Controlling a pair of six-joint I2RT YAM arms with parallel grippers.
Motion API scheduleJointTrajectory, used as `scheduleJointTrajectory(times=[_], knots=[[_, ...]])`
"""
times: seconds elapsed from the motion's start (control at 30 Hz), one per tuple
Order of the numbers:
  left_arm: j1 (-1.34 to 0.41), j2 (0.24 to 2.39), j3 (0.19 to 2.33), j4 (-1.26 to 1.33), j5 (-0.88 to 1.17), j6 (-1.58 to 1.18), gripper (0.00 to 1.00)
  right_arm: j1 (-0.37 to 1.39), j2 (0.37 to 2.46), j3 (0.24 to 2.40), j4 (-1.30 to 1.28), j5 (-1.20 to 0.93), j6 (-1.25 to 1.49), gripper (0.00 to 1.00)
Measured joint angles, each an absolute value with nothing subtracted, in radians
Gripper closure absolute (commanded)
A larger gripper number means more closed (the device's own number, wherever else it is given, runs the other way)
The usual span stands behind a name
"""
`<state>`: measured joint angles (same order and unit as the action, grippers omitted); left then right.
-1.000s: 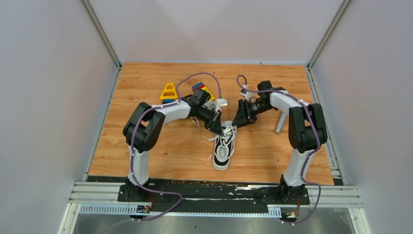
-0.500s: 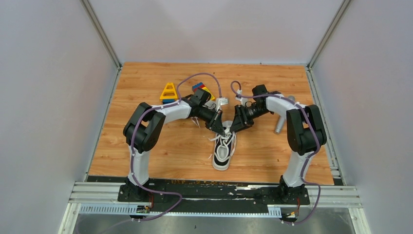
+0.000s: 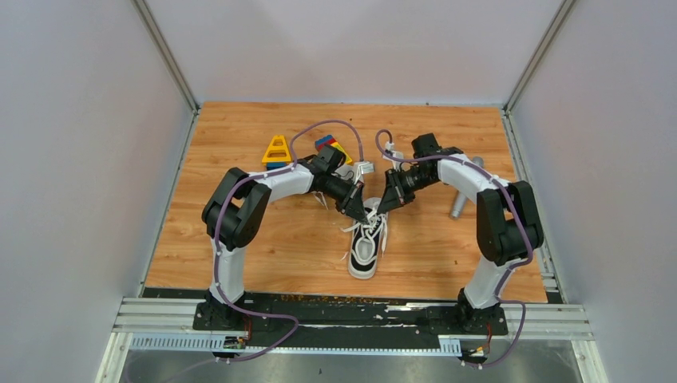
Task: Tie the shoes
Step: Cross the shoelace with the shoelace.
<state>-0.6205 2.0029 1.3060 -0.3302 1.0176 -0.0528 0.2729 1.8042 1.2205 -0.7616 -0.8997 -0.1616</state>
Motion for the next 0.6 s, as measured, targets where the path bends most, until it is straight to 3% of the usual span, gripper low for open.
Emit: scheduleJointTrajectory(times=[0.6], knots=[[-0.622,2.003,1.334,-0.38,1.094,-0.048,1.0,0.281,1.75,1.295,-0.792,-0.838,-0.163,1.0]])
